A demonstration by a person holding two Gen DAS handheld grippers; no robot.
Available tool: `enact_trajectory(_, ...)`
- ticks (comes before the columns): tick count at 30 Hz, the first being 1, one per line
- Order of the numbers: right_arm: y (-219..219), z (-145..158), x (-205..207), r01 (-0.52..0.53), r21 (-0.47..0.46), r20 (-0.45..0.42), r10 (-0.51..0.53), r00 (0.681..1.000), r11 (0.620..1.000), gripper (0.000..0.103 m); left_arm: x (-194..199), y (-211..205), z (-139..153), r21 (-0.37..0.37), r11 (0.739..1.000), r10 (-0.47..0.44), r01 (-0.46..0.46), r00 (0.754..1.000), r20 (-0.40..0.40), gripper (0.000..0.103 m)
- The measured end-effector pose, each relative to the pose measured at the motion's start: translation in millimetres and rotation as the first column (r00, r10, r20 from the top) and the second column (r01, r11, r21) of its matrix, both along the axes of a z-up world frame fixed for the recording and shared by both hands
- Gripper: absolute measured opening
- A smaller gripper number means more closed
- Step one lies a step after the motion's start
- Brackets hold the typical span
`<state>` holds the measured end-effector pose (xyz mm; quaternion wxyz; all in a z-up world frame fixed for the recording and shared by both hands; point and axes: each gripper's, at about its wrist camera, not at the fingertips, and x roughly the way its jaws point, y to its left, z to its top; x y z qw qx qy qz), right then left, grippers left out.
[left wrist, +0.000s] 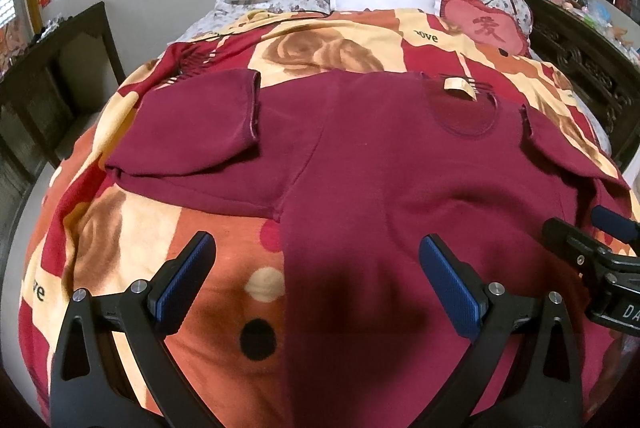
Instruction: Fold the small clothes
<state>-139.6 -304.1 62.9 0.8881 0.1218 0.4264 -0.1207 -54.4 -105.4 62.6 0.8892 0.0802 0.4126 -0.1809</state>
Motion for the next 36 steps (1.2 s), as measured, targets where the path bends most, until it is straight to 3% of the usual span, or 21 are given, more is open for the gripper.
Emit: enact_trajectory(36,11,-11,20,-0.035,0.002,-0.042,0.036,0.998,0.999,0.103,11,7,-11,0.001,1.0,0.025,-0.025,0.999,-0.038,0.102)
